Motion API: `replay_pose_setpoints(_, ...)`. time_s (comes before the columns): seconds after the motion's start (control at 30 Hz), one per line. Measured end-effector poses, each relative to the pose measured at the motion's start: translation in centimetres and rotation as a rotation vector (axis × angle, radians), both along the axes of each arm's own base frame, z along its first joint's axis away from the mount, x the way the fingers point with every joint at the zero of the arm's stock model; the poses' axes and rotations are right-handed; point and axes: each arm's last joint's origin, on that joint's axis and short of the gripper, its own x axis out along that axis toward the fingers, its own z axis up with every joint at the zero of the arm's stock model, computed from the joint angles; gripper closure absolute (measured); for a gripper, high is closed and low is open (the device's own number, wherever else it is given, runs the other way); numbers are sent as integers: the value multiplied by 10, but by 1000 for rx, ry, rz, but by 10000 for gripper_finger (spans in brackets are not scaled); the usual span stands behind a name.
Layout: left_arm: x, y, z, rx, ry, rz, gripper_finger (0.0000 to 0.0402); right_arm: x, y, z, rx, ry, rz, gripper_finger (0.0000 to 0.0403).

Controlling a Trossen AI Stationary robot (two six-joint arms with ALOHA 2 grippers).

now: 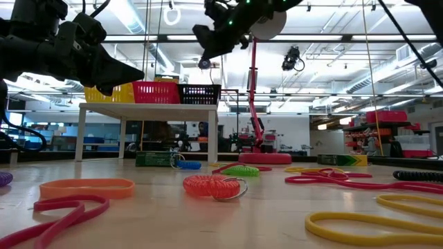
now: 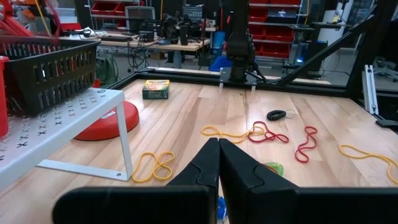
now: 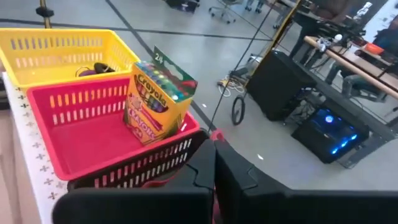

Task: Pick & Place Office Desk Supplies
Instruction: Put the red rubber band into the black bin on the shelf

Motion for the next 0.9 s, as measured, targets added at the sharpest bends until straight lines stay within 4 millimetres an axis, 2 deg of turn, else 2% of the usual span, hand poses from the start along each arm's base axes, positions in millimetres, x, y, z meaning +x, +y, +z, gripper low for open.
replay_pose_setpoints(0.37,0,0,0,0,-1,0,392,2,-3,2,7,-43,37,397)
replay_pose_setpoints(0.9,0,0,0,0,0,0,392,11,-5,-26,77,40,51,389)
